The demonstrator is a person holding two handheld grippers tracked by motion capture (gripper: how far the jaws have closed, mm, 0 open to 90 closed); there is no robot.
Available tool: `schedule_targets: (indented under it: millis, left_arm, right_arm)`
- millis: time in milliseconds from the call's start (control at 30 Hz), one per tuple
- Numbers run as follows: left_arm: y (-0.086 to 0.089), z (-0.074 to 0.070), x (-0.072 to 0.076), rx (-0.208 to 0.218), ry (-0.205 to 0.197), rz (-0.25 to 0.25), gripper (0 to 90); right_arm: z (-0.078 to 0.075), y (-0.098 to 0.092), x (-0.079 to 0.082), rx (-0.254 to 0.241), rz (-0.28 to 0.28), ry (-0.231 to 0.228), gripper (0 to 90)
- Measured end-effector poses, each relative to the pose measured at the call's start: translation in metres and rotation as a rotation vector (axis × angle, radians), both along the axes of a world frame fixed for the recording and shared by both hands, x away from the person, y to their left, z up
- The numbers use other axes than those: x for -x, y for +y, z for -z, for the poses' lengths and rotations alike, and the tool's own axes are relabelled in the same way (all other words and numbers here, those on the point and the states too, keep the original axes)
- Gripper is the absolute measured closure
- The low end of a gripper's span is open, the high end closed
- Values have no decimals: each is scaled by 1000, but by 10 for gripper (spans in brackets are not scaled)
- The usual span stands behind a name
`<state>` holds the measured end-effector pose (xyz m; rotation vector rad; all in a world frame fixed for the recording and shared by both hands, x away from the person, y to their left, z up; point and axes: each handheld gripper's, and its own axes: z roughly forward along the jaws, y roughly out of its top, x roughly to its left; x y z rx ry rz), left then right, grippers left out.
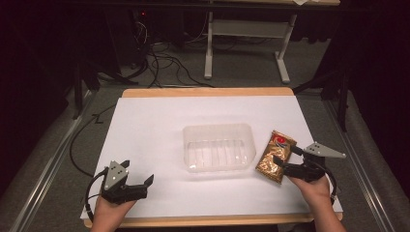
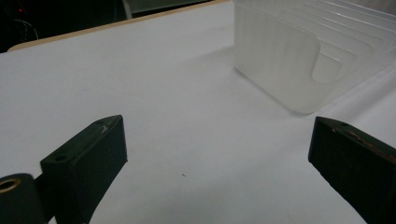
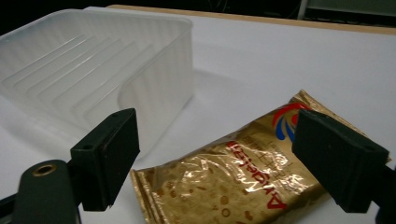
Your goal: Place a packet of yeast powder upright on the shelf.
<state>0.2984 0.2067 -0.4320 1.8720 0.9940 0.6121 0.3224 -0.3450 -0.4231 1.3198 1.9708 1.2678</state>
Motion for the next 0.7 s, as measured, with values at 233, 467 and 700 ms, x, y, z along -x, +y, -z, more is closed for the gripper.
schedule_targets:
  millis: [233,467,700]
  left_arm:
    - [-3,0,1,-17,-2,11,79]
    - [-5,2,-1,-24,11,27,109]
    - [-5,2,1,-24,9,29,151]
  right_arm:
    - [7,-15,-21,-17,64,40,307]
    - [18,-20,-43,32,121,78,458]
    - [22,-31,-63,49,196,89,564]
